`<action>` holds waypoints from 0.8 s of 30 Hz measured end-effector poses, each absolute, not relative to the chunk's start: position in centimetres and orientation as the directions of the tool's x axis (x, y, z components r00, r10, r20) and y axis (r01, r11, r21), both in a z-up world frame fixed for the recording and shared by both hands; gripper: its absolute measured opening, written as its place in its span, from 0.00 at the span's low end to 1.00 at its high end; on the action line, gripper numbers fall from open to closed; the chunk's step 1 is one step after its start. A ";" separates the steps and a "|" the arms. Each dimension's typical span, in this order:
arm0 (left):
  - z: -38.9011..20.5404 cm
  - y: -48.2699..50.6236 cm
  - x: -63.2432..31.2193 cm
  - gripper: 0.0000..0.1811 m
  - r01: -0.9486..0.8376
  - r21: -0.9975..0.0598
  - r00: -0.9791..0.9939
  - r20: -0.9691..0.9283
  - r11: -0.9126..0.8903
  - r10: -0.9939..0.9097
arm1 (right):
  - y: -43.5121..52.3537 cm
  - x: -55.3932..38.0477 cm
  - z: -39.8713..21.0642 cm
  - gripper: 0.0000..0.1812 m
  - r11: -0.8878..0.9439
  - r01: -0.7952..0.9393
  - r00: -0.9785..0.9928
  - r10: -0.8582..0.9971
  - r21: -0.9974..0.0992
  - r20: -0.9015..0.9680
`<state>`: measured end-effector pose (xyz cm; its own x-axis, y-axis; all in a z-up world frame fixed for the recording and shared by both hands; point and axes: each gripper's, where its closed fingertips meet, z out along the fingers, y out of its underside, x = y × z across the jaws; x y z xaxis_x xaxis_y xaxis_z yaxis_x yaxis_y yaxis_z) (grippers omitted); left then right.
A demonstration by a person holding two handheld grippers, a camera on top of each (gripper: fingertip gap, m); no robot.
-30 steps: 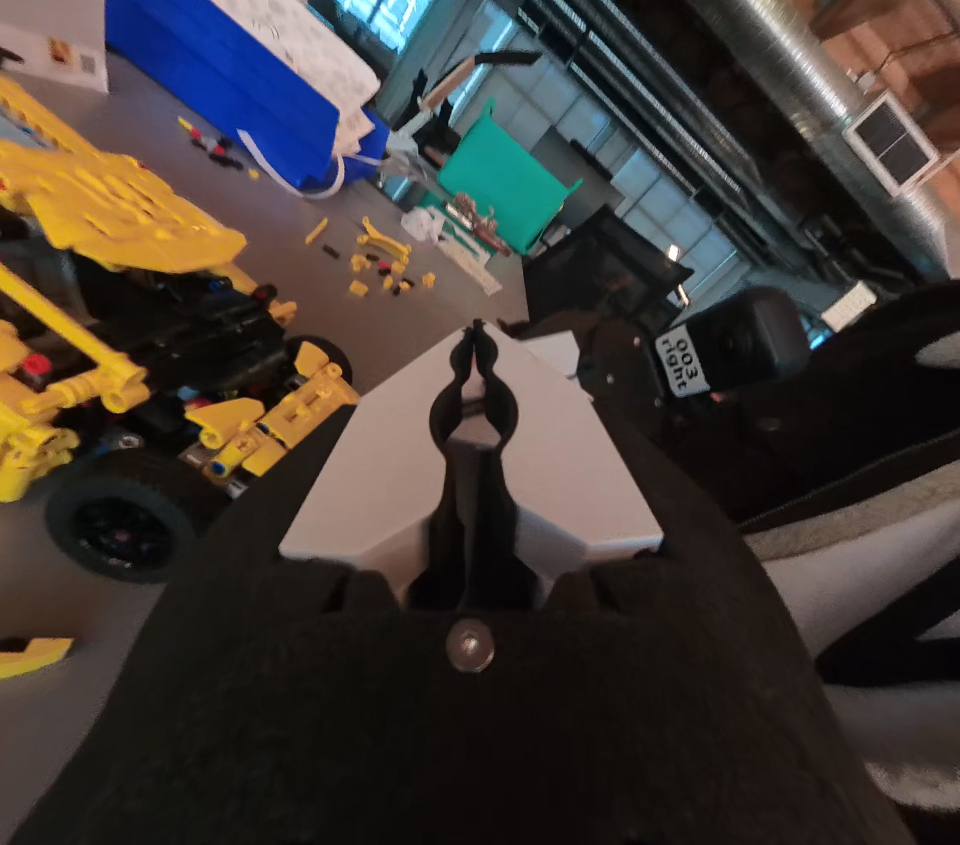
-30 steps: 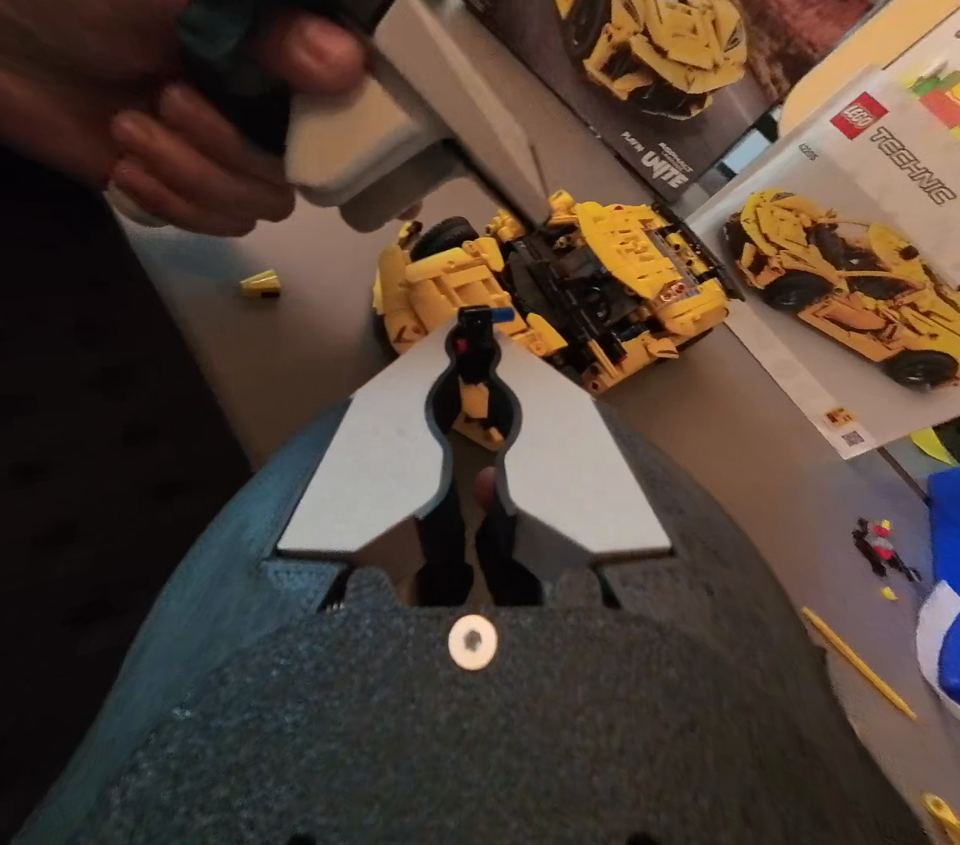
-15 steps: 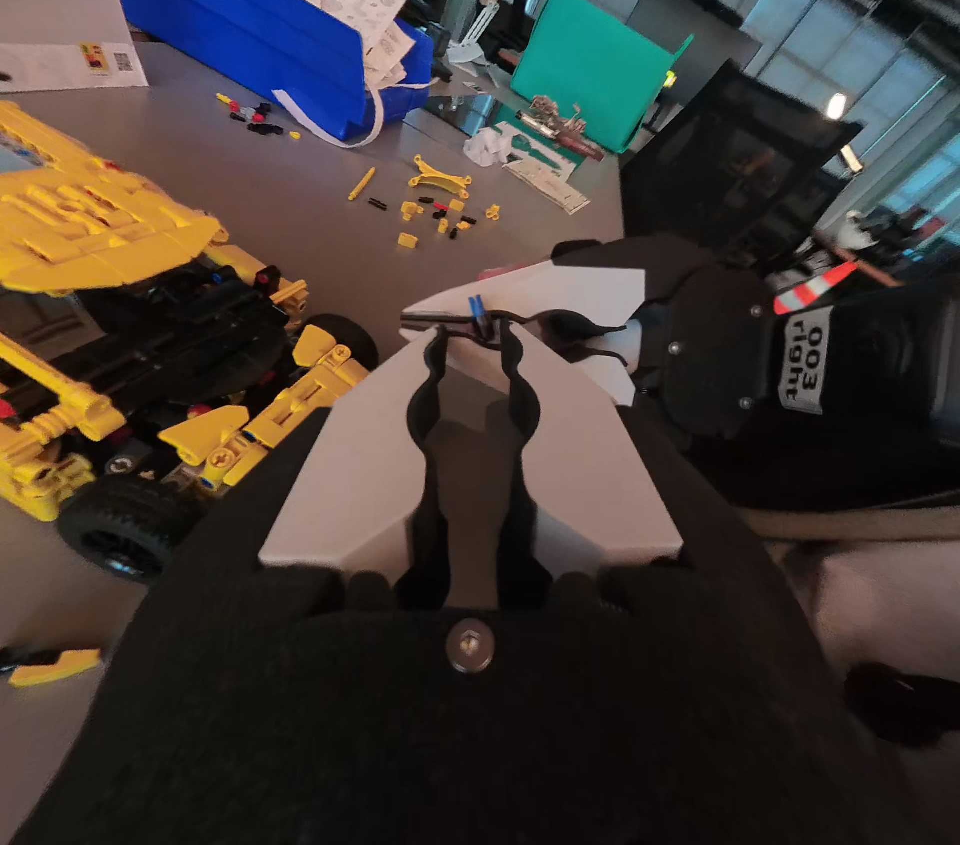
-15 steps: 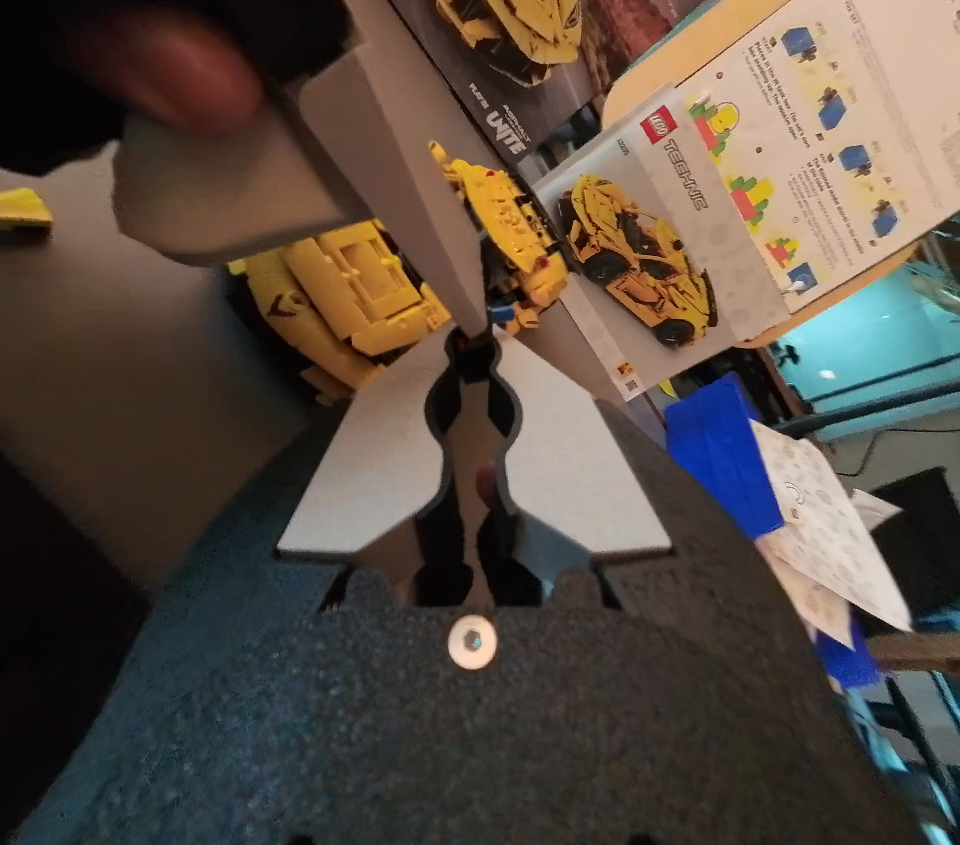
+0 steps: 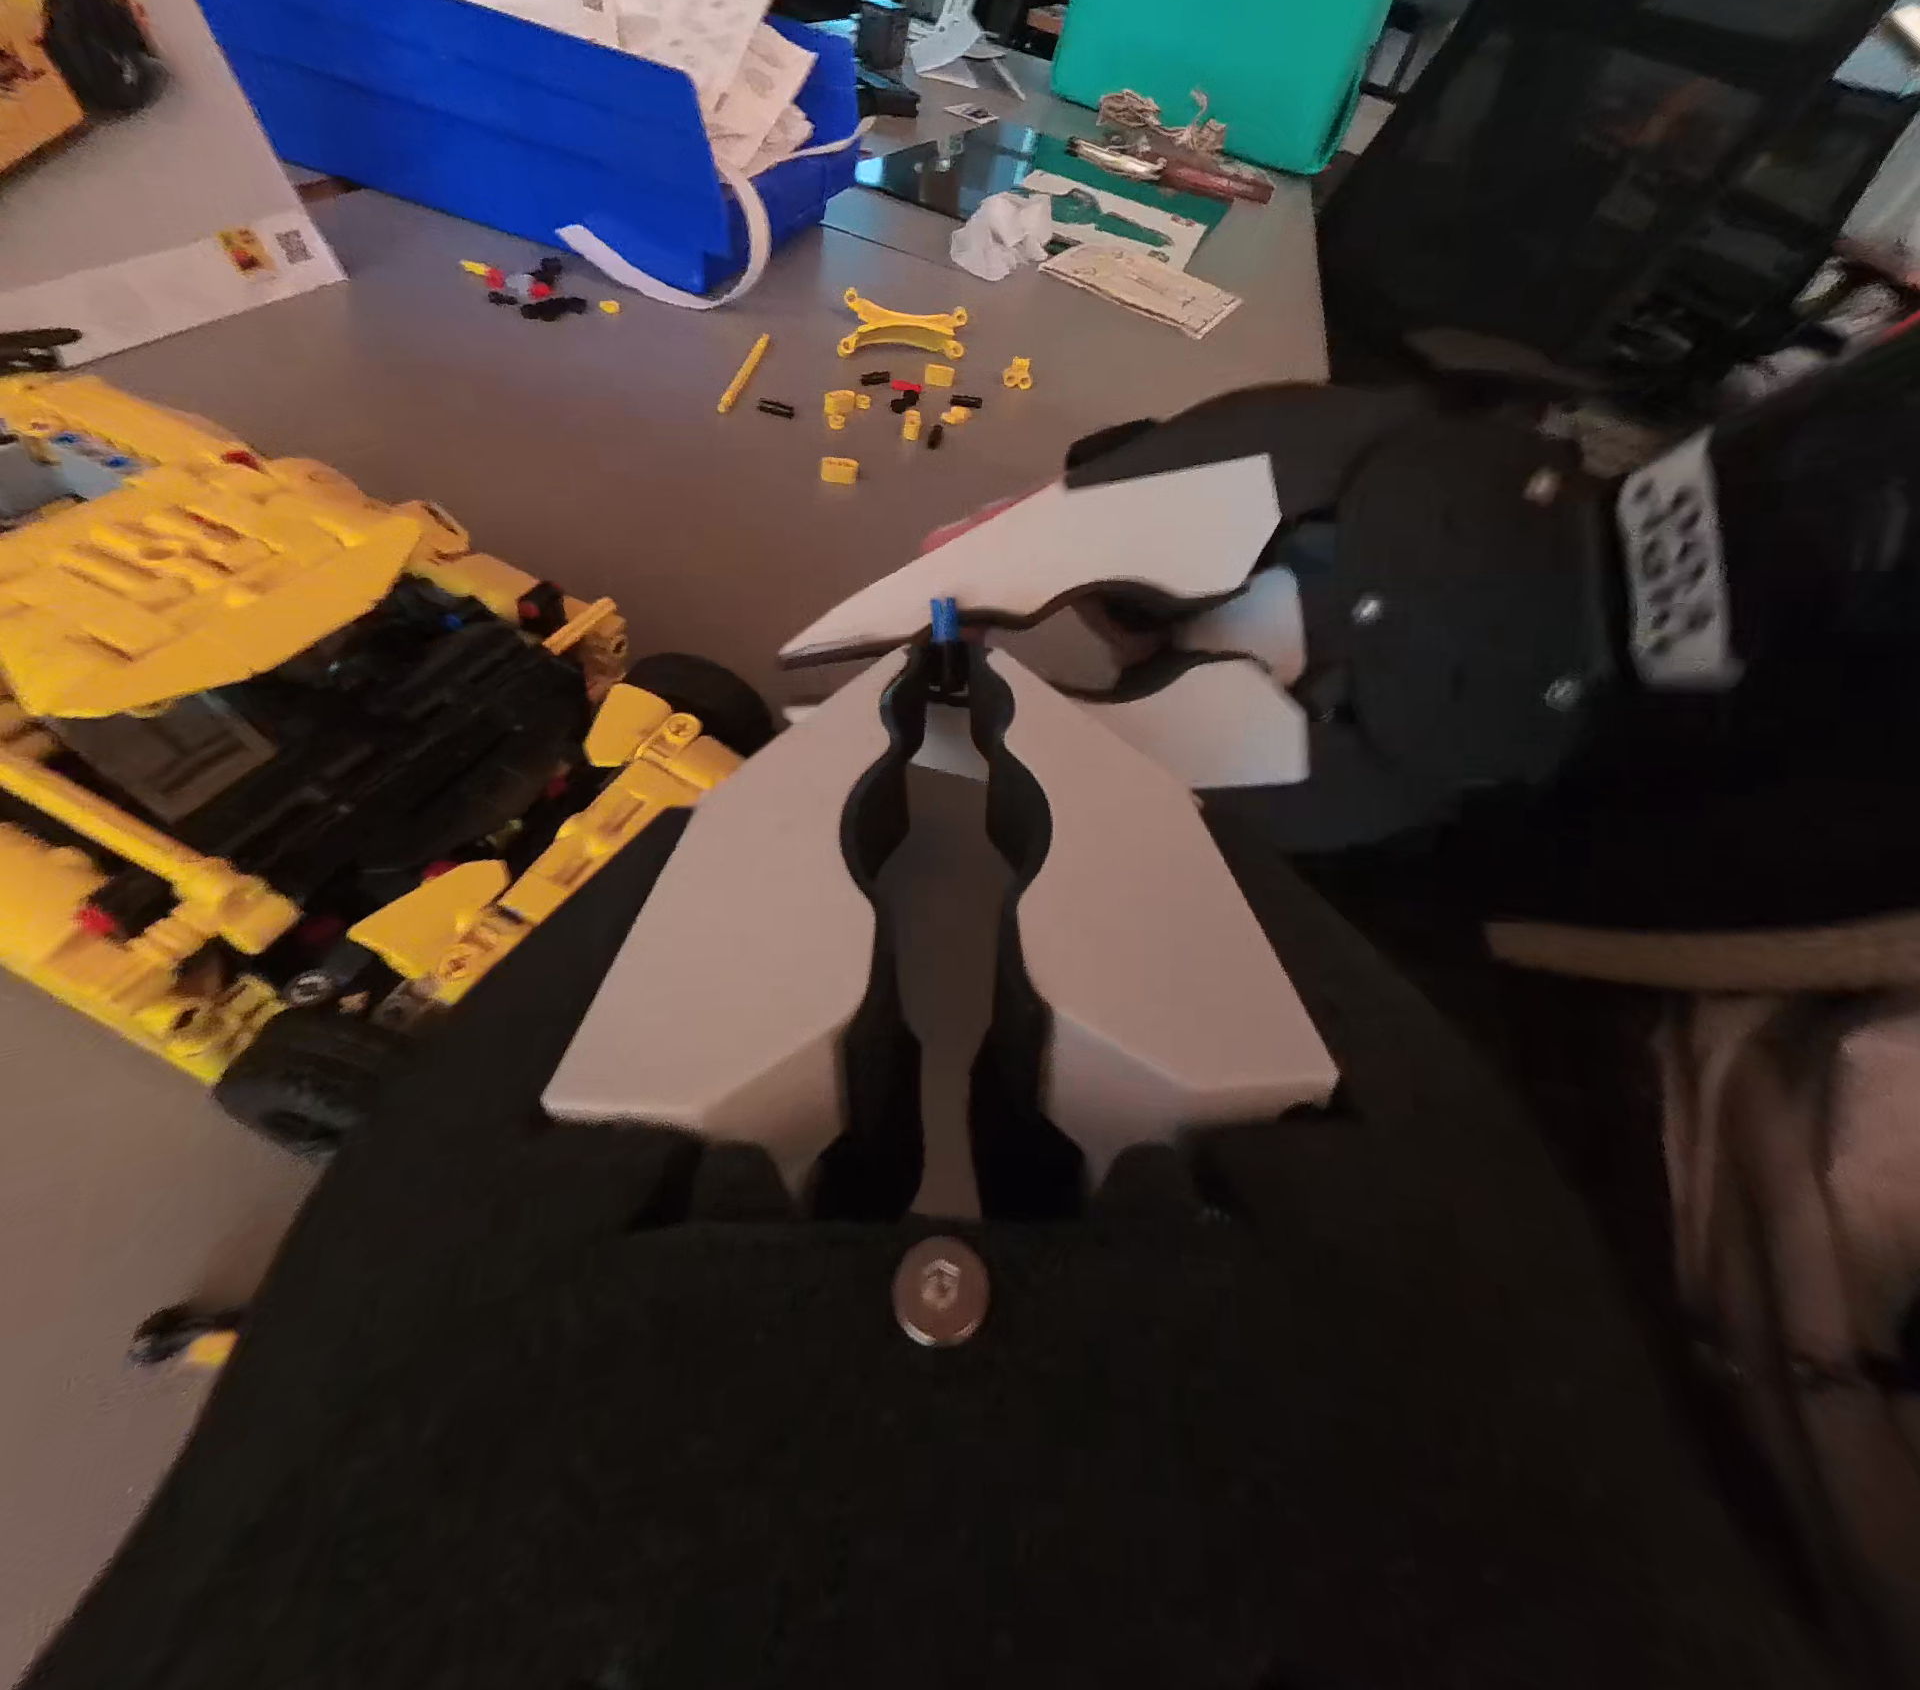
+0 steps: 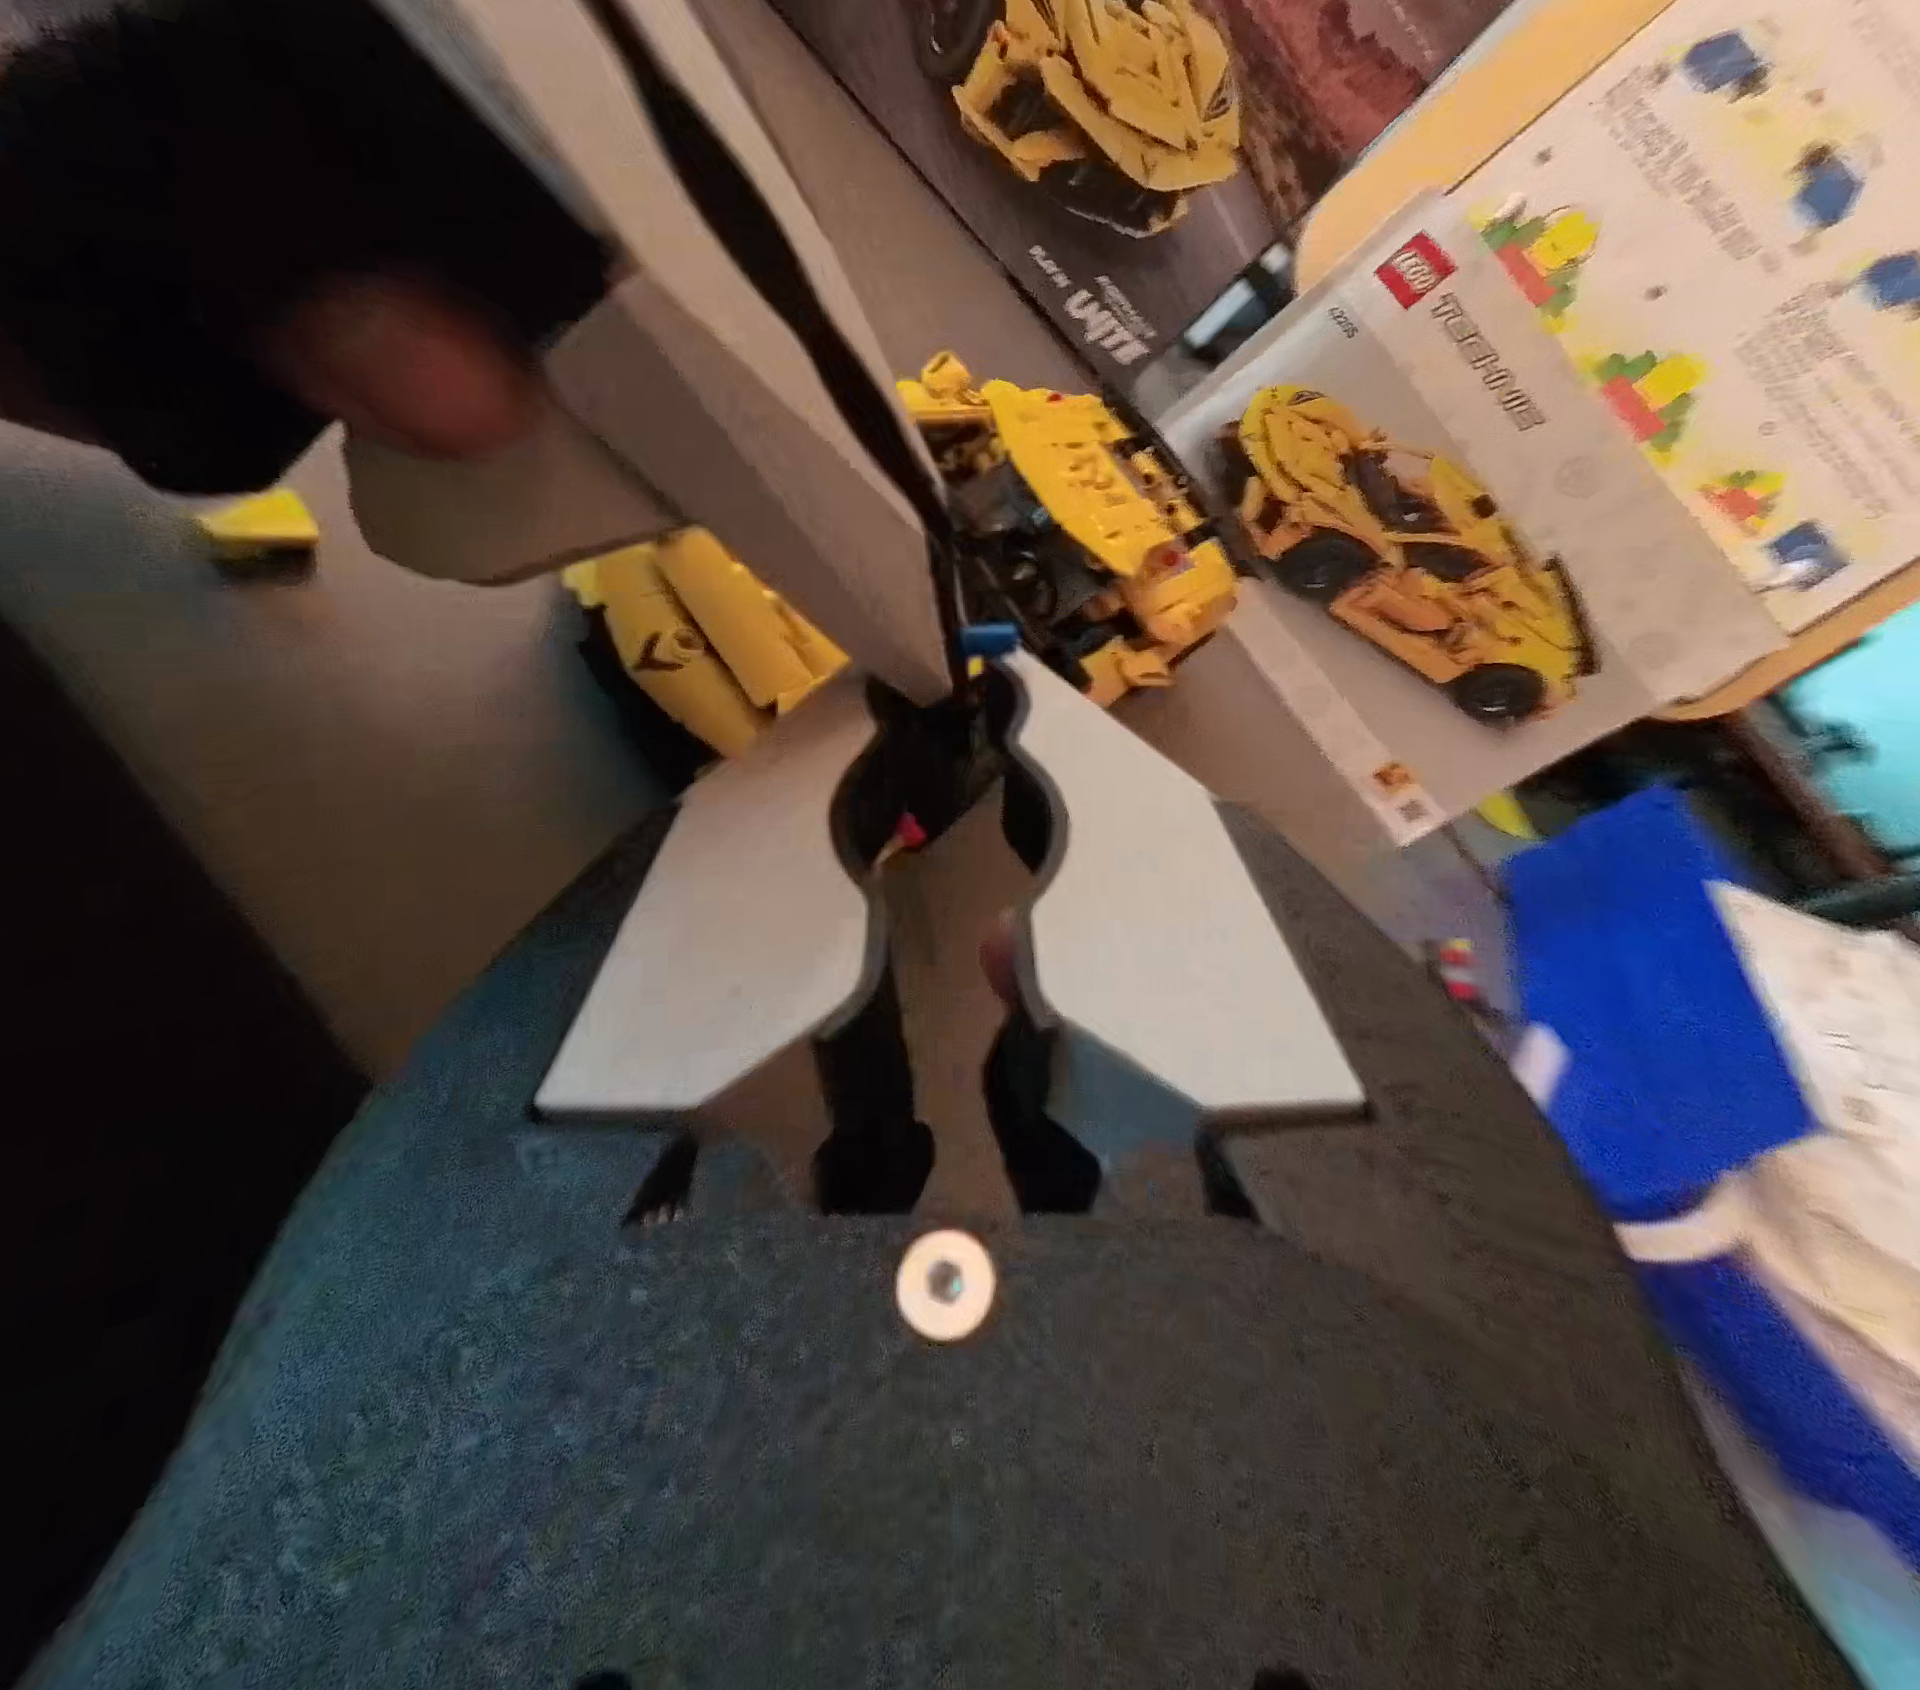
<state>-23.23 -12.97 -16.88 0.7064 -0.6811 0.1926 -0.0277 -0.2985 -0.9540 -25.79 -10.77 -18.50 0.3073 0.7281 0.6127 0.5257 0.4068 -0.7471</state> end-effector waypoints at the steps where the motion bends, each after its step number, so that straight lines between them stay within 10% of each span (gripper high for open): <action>1: -16.9 -12.8 -23.7 0.04 -0.053 -0.959 0.728 0.154 -0.279 -0.668 | -11.0 -25.6 -18.4 0.11 0.345 0.490 0.299 0.796 -0.801 0.526; 8: -16.1 -12.8 -24.5 0.04 -0.378 -0.926 0.748 -0.301 -0.006 -0.592 | -13.1 -24.3 -15.8 0.14 -0.201 0.201 0.032 0.980 -0.959 -0.198; 24: -16.3 -13.0 -23.9 0.03 -0.717 -0.675 0.575 -0.713 0.171 -0.402 | -13.5 -24.6 -15.9 0.02 -0.390 0.198 -0.041 0.913 -0.899 -0.405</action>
